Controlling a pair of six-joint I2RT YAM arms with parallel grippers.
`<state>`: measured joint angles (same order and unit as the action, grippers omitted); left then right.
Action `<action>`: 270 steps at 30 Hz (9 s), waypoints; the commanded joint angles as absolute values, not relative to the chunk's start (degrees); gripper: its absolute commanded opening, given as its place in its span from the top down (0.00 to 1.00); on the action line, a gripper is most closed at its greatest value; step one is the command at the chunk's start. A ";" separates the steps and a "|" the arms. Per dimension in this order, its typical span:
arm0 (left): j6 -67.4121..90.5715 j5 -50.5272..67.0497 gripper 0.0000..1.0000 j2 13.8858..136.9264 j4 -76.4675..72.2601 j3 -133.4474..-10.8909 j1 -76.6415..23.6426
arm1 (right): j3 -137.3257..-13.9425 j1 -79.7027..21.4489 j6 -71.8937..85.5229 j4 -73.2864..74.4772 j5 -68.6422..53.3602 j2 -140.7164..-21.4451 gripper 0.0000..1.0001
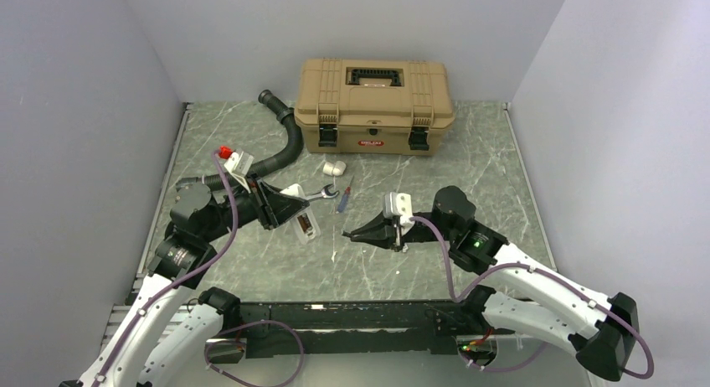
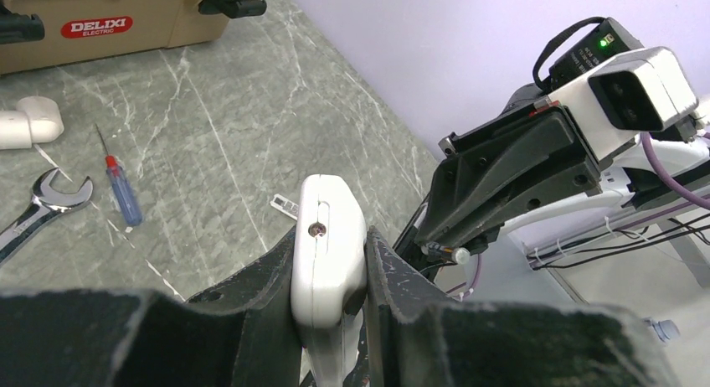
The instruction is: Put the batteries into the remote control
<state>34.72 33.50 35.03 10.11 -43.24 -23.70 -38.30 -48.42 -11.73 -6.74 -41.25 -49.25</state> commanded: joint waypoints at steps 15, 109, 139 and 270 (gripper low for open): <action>41.26 48.80 1.00 33.89 -15.51 -39.81 -23.51 | -43.39 -48.34 -13.27 -6.60 -44.73 -45.98 1.00; 70.68 2.64 1.00 44.80 -29.97 -22.99 -38.86 | -94.61 -54.40 15.60 60.52 -13.57 -88.08 1.00; 71.19 4.45 1.00 46.61 -32.67 -22.44 -38.88 | -95.80 -54.38 7.98 60.43 -12.31 -89.86 1.00; 71.02 2.78 1.00 44.38 -30.30 -20.93 -39.12 | -103.82 -54.43 11.16 61.15 -9.32 -92.11 0.59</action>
<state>69.93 2.52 45.21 -25.89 -20.84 -38.83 -102.32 -54.57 10.15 63.99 -10.92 -95.90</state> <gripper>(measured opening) 0.302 0.409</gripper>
